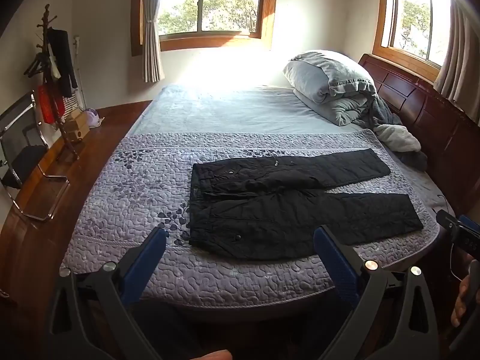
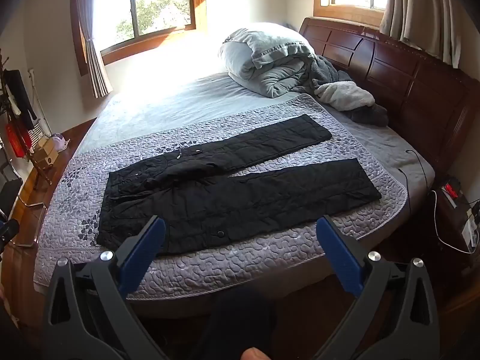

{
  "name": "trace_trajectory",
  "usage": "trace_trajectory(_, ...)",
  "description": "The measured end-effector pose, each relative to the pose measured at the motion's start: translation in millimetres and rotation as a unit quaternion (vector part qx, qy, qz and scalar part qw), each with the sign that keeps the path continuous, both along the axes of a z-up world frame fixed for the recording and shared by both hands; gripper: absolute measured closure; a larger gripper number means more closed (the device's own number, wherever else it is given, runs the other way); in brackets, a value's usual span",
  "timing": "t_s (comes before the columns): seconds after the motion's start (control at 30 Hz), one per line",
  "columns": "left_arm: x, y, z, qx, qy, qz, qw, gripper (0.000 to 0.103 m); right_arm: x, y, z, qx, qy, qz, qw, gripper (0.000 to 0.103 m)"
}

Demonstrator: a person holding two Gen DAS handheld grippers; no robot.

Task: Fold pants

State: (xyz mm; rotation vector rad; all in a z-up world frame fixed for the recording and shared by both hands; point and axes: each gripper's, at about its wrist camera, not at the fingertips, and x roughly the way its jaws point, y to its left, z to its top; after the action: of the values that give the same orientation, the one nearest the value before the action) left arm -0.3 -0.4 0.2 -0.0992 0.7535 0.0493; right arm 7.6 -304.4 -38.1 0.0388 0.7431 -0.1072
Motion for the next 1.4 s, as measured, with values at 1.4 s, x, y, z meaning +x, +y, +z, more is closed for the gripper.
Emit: trace_trajectory(1.4,-1.6,-1.1,2.9,0.014,-0.003,0.006,0.9999,0.003,2.3,1.5,3.1,-0.003,0.000,0.005,1.000,0.002)
